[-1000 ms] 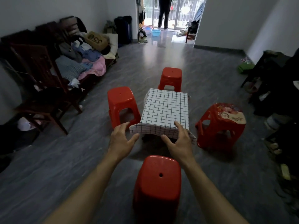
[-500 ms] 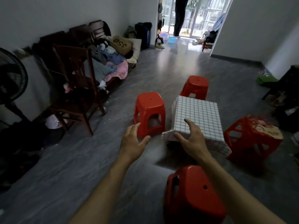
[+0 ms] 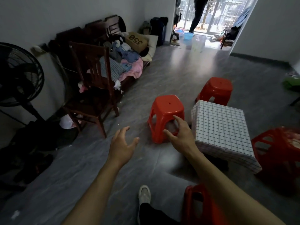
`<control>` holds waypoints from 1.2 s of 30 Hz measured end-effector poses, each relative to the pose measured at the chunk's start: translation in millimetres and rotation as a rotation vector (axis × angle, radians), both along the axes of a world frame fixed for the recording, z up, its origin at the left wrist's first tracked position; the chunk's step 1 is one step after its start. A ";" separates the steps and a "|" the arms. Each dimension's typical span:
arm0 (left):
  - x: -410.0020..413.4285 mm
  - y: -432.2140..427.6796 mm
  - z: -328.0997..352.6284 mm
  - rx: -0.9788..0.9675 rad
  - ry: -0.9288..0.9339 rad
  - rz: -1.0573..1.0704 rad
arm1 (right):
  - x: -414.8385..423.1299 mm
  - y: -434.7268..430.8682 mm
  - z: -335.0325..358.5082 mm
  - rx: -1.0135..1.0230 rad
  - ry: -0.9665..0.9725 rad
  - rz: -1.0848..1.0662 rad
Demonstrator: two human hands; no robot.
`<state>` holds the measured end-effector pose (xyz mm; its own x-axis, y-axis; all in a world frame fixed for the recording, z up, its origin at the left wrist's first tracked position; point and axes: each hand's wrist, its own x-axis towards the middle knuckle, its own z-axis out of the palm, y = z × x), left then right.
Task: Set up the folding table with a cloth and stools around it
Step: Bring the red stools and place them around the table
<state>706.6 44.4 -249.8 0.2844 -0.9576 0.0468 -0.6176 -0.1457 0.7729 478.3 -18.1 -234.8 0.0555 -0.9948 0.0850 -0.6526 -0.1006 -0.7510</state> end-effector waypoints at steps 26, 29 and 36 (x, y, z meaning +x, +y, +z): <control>78.3 -469.5 -30.6 0.066 -0.047 -0.353 | 77.1 -374.9 -37.8 0.091 -0.008 -0.361; 78.3 -525.2 -34.6 0.084 -0.023 -0.434 | 79.4 -400.6 -31.1 0.112 -0.010 -0.464; 52.7 -613.0 -48.5 0.123 -0.026 -0.578 | 63.8 -438.1 -29.6 0.141 0.051 -0.578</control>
